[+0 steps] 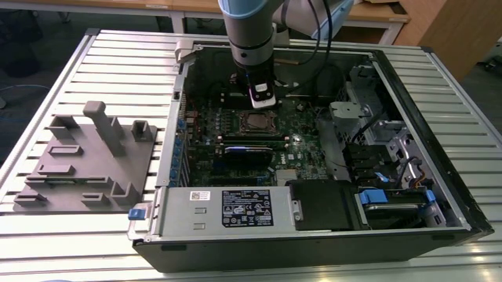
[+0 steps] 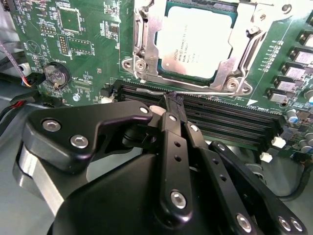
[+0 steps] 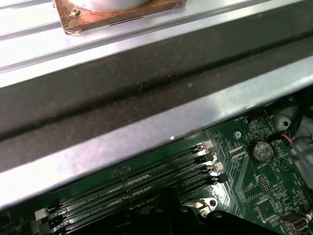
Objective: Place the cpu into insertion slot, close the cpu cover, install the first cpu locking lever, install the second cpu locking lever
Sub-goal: 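Install the first cpu locking lever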
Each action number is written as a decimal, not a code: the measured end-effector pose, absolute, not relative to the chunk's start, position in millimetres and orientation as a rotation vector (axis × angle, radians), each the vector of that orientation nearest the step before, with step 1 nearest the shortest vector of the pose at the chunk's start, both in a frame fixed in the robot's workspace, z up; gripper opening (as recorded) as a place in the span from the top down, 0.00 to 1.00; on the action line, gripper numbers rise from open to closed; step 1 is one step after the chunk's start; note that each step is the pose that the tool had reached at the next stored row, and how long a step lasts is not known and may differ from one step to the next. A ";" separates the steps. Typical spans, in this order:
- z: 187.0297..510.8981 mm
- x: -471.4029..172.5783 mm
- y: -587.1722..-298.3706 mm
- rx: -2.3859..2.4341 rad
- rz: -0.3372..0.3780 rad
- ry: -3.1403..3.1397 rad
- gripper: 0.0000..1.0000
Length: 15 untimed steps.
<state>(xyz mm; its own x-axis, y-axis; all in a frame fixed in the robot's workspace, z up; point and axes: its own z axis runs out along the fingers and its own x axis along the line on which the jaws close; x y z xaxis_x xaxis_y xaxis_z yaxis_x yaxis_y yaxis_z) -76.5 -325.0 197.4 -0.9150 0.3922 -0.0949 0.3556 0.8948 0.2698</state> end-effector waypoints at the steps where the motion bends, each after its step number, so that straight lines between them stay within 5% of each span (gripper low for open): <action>1: 197.1 -76.2 -325.0 0.578 0.373 2.914 0.89; 15: 192.0 -73.1 -325.7 0.578 0.373 2.914 0.89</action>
